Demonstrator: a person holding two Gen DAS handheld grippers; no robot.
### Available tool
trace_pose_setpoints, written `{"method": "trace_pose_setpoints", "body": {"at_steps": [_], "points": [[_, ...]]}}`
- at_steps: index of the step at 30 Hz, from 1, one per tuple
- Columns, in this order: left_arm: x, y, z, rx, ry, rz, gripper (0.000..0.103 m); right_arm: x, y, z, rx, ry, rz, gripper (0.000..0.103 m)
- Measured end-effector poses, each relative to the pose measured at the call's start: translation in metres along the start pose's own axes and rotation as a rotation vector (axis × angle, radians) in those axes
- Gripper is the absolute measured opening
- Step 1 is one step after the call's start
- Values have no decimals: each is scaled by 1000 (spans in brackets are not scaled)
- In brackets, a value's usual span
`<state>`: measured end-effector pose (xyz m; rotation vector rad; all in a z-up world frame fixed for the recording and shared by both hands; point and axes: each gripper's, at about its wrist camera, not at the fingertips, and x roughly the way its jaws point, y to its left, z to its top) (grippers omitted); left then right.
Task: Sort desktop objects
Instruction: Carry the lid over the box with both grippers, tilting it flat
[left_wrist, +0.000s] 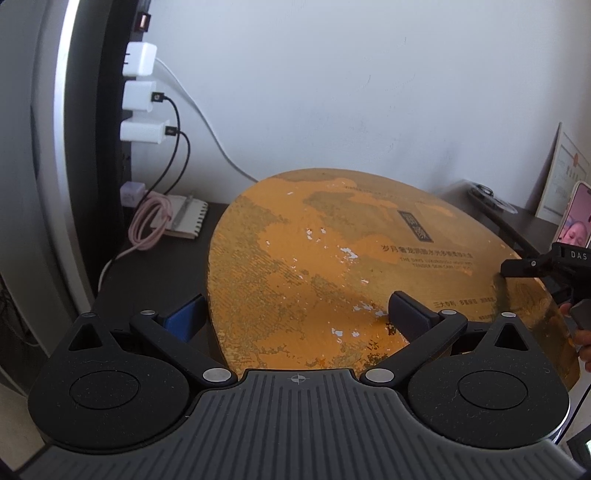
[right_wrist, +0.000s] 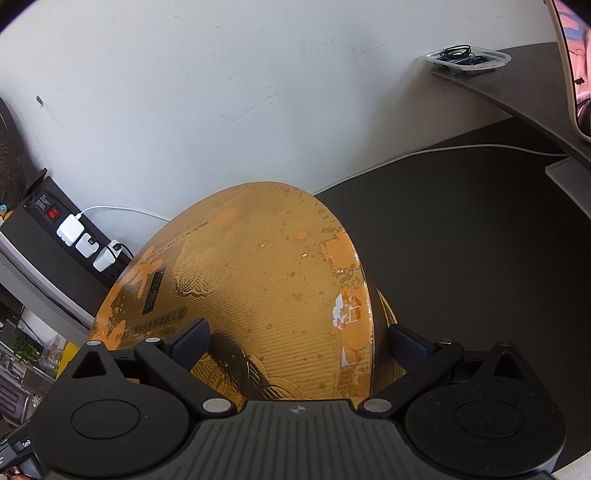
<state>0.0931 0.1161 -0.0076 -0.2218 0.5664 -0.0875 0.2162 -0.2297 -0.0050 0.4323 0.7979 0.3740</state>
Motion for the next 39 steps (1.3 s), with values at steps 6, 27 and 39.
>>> {"method": "trace_pose_setpoints", "body": {"at_steps": [6,27,39], "points": [[5,-5,0,3,3,-8,103,-3,-3,1,3,-11,0,103],[9,0,-5,-11,0,5,103,10,10,-1,-10,-10,-11,103],[17,3,-6,-27,33,15,103,16,7,-5,8,0,-23,103]]}}
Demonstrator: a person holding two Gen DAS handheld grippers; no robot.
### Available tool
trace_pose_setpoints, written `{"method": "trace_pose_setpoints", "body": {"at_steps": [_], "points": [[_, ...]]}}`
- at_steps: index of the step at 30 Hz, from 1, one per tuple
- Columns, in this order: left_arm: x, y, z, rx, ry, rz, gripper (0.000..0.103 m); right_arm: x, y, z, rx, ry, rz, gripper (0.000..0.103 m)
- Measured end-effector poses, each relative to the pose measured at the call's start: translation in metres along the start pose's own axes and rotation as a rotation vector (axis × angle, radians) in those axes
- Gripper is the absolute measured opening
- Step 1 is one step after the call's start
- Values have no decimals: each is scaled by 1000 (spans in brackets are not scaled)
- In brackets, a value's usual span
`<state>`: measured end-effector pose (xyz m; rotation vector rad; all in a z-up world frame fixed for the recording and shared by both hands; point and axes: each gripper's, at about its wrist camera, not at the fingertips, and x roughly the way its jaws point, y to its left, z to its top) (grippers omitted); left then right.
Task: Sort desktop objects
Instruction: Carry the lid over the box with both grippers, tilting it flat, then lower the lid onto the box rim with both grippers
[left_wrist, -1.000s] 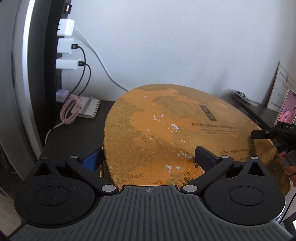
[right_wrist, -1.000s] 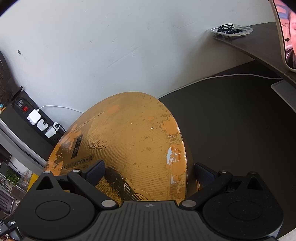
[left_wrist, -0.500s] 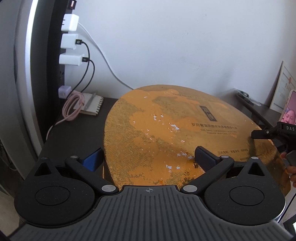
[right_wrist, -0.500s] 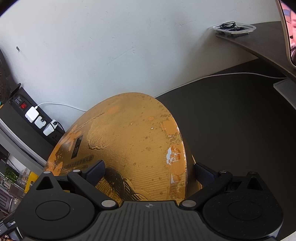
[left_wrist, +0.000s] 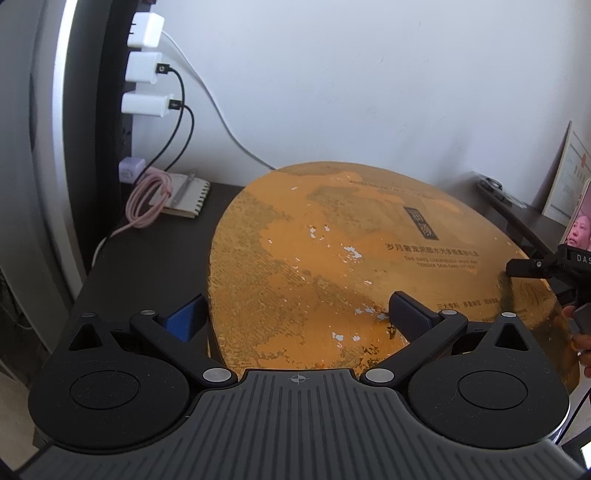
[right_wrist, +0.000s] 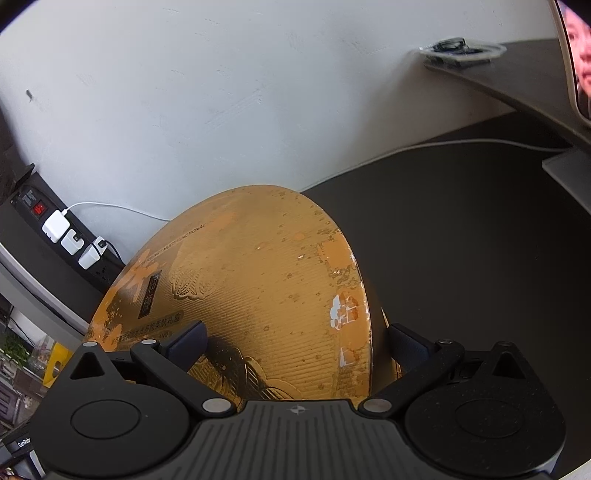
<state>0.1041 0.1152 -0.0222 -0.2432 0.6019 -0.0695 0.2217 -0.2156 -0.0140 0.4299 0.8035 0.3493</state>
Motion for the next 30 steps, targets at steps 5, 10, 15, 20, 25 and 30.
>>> {"method": "trace_pose_setpoints", "body": {"at_steps": [5,10,15,20,25,30], "points": [[-7,-5,5,64,-52,60,102,-17,3,1,-23,-65,-25,103],[-36,-10,14,102,-78,202,102,-65,18,-15,-106,-152,-43,103],[-82,-32,-5,211,-67,375,103,-110,39,-62,-227,-184,-12,103],[-91,-54,-26,311,-53,507,103,-128,51,-102,-312,-202,-49,103],[-84,-37,-22,224,-17,522,103,-127,69,-122,-414,-216,-116,102],[-80,-17,-20,146,35,515,103,-124,81,-128,-451,-206,-96,96]]}}
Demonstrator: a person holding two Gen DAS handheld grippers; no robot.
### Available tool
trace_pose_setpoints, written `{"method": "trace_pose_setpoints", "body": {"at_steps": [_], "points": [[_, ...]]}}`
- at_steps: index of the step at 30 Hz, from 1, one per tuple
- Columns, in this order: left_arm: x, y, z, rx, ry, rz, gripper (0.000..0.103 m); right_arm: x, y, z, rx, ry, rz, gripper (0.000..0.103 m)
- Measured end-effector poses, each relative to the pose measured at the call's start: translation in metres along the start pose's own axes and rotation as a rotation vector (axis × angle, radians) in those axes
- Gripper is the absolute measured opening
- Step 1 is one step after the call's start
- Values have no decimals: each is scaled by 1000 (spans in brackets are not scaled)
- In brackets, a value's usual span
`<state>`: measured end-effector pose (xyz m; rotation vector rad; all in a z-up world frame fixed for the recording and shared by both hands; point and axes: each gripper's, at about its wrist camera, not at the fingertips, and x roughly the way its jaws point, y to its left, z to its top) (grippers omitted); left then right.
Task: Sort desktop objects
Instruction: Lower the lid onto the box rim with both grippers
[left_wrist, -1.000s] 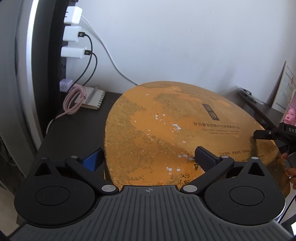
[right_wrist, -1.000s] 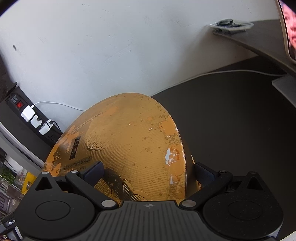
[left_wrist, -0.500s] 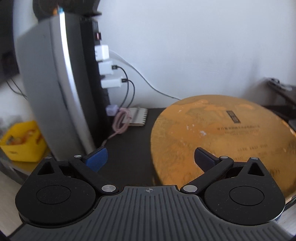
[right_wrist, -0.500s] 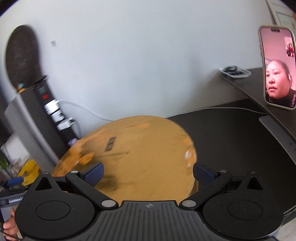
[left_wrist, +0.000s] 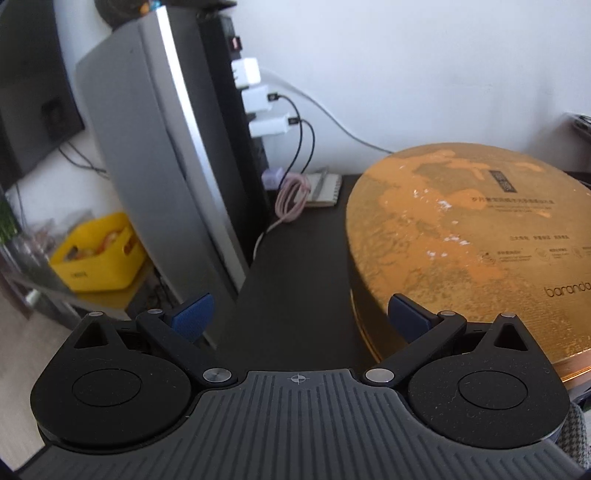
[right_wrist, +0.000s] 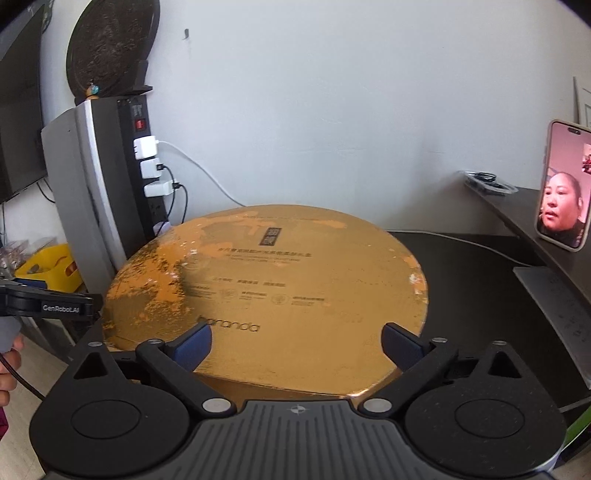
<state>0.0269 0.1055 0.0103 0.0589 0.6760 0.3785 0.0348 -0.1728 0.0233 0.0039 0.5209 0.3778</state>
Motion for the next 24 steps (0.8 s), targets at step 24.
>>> {"method": "trace_pose_setpoints", "body": {"at_steps": [24], "points": [[17,5,6,-4,-33,-74,103,10,24,-2,0,50,60,81]]}}
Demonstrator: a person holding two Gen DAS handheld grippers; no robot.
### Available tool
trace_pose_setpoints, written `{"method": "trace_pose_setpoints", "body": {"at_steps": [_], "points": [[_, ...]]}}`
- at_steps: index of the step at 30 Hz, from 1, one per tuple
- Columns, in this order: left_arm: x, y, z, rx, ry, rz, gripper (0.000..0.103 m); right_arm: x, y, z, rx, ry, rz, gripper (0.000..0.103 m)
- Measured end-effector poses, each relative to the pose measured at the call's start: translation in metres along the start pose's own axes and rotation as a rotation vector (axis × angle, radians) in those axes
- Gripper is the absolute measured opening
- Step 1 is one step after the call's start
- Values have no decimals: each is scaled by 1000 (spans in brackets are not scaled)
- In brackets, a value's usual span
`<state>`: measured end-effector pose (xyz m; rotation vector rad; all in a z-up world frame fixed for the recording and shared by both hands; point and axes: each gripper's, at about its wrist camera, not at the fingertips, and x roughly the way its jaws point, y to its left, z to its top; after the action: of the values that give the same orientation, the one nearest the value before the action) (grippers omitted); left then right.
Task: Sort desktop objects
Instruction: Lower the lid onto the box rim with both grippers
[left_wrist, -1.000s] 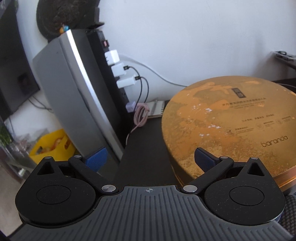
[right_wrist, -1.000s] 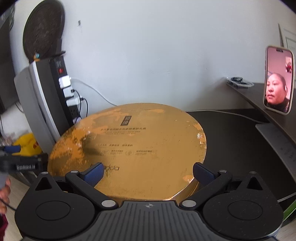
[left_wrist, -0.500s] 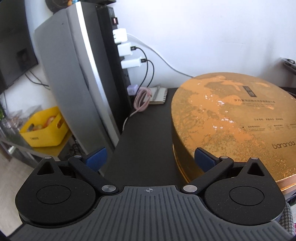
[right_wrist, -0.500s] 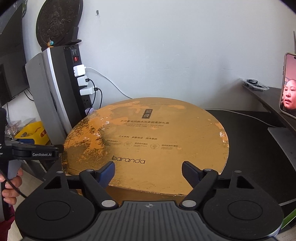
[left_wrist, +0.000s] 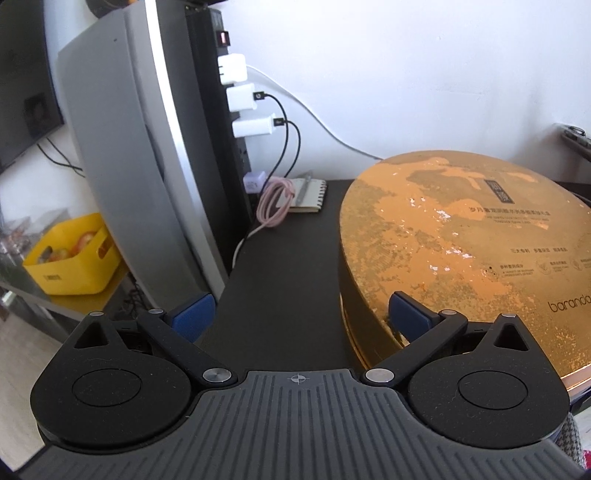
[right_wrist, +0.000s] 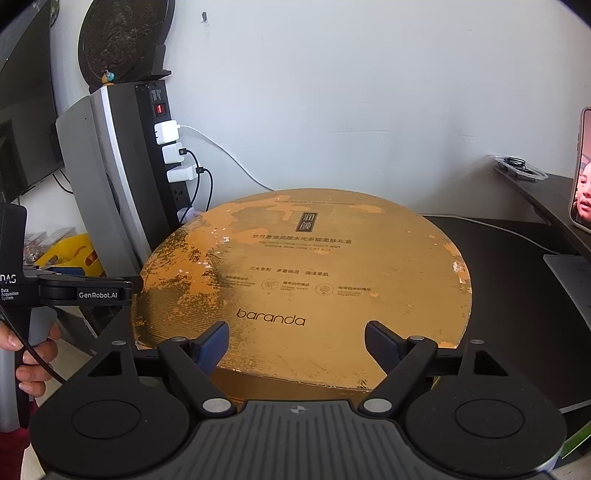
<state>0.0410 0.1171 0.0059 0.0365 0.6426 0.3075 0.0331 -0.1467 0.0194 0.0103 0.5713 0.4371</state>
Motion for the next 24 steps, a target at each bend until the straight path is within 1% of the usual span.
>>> {"method": "trace_pose_setpoints", "body": {"at_steps": [5,10,13,17,19,24], "points": [[6,-1,-1,6,16,6,103,3,6,1,-15,9,11,82],[12,1,-2,-11,34,-5,103,3,8,0,-22,11,14,83],[7,-1,-1,-4,32,6,101,1,6,-1,-22,8,6,84],[-12,-1,2,1,2,-41,102,2,1,-2,-13,12,-14,84],[-20,-5,2,18,-8,-50,102,2,0,-4,-7,13,-19,84],[-19,-19,-3,70,25,-20,102,5,-1,-9,-14,27,-14,84]]}}
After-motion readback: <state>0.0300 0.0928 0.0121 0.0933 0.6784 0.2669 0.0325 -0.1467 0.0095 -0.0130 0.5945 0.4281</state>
